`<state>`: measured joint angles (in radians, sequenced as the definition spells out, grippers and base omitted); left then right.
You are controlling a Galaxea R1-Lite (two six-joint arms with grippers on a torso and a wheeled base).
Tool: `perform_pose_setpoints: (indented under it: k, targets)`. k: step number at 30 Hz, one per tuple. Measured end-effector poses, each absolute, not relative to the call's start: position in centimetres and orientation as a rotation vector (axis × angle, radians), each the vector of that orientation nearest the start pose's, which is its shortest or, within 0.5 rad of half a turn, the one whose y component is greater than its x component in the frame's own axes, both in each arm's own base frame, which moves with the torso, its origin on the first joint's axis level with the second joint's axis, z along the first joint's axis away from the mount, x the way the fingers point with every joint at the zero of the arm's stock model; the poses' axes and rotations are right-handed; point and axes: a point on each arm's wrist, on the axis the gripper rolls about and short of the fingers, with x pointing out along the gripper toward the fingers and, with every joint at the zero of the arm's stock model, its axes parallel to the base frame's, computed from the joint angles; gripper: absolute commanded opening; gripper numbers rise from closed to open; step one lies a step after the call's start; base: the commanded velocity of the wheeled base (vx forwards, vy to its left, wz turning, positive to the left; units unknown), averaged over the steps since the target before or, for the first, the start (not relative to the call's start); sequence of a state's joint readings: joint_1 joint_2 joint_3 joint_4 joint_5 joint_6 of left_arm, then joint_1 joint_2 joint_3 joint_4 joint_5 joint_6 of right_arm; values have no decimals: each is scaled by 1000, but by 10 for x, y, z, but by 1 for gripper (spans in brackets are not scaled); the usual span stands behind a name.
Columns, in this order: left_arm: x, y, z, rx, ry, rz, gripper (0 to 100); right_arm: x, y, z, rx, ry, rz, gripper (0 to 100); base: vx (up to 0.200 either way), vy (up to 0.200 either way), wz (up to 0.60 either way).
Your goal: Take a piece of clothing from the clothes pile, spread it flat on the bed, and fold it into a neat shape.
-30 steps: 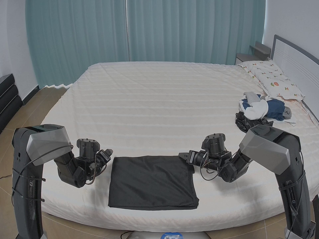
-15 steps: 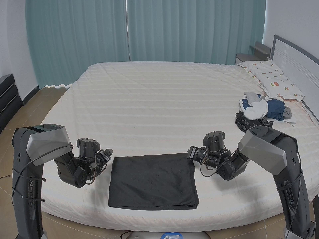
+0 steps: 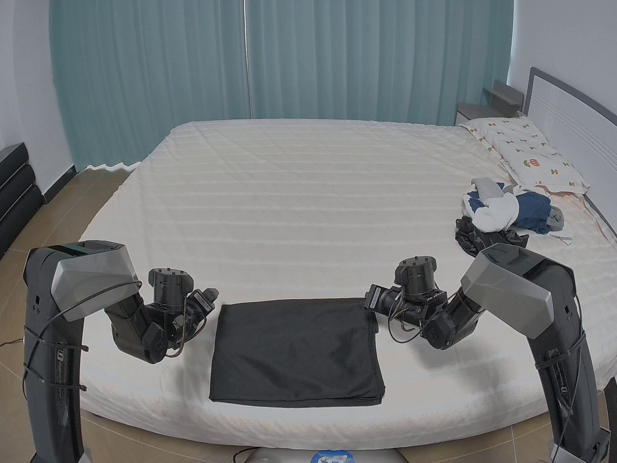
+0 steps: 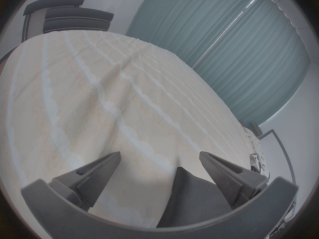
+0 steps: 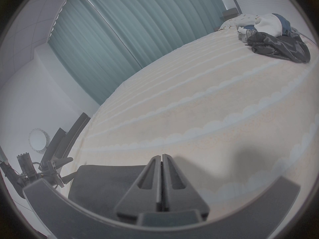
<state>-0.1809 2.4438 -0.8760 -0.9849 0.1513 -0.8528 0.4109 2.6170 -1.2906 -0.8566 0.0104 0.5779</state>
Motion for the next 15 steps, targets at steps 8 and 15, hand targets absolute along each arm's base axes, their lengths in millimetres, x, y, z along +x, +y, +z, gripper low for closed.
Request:
perform_pose_setpoints:
  k: [8,15]
  targets:
    - [381,-66,-40,-734,567,217,100,429,178,-48,458,515,185,100,0,0,0]
    - [377,-57,-35,-749,559,215,100,416,145,-39,473,474,120,100,0,0,0]
